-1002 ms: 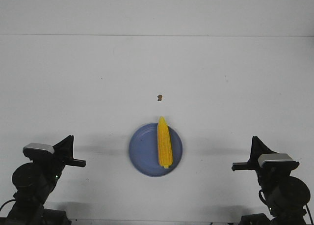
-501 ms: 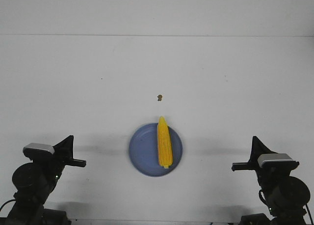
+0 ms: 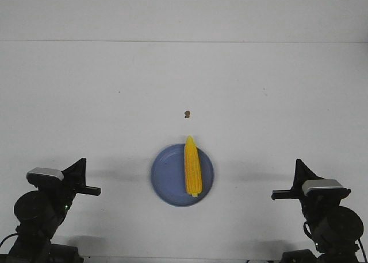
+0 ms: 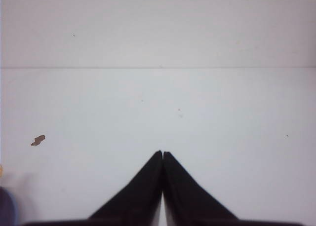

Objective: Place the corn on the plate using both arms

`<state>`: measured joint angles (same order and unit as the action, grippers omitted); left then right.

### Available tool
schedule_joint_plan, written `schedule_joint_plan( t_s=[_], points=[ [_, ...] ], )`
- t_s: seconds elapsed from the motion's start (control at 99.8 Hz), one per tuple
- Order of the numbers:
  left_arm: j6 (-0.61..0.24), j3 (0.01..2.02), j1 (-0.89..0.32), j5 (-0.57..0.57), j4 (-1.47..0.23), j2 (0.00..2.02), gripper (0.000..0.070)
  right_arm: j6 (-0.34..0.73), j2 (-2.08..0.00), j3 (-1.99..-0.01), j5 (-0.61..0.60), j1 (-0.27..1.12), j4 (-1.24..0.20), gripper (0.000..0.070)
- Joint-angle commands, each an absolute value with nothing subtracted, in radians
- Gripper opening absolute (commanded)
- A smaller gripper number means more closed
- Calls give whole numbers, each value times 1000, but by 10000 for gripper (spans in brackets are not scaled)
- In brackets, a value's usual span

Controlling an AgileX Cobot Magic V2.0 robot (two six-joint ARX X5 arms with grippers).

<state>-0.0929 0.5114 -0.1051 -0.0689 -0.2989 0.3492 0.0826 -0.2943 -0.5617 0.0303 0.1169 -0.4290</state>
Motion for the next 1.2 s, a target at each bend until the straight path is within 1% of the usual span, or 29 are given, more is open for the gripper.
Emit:
schedule_joint_plan(
  t_s=[0.0, 0.05, 0.16, 0.361, 0.471, 0.691, 0.882, 1.102, 1.192],
  points=[
    [-93, 524, -105, -67, -288, 334, 12, 78, -295, -562, 34, 117, -419, 0],
    [-78, 519, -105, -67, -278, 315, 12, 78, -295, -562, 34, 117, -419, 0],
    [-79, 471, -105, -67, -215, 262, 12, 78, -295, -562, 34, 117, -419, 0],
    [-80, 290, -105, -67, -35, 143, 12, 78, -295, -562, 34, 117, -419, 0],
    [-80, 217, -105, -67, 4, 92, 12, 78, -295, -562, 34, 117, -419, 0],
    [-80, 133, -105, -67, 2, 3, 12, 78, -295, -562, 34, 117, -419, 0],
    [-80, 107, -105, -67, 20, 3, 12, 78, -295, -562, 34, 117, -419, 0],
    [-88, 31, -105, -67, 165, 3, 12, 78, -295, -562, 34, 117, -419, 0],
    [-97, 14, -105, -67, 184, 3, 12, 78, -295, -562, 34, 117, -419, 0]
  ],
)
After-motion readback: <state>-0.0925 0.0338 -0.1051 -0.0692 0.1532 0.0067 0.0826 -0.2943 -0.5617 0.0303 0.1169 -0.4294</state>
